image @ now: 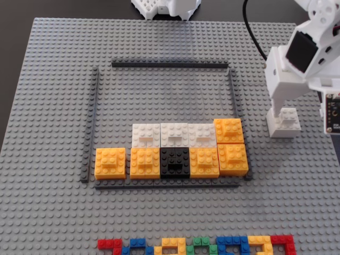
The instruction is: Grab the cube and place it into the grid
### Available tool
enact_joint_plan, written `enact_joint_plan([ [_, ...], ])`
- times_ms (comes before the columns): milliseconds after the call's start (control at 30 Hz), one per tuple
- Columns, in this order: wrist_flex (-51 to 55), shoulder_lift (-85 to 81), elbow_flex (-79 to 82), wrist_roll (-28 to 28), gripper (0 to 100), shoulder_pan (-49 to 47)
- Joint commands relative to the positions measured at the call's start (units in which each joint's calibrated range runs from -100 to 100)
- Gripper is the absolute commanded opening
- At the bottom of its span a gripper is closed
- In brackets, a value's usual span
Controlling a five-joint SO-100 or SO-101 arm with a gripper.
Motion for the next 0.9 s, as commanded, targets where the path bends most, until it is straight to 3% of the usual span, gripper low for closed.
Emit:
enact_joint_plan([
  [0,-0.86,-1.31,-1.07,0.15,29,0.33],
  [367,-0.76,-0.96,-1.52,0.29,27,0.62],
  [867,-0.95,-0.96,-0.16,0.34,16,0.62],
])
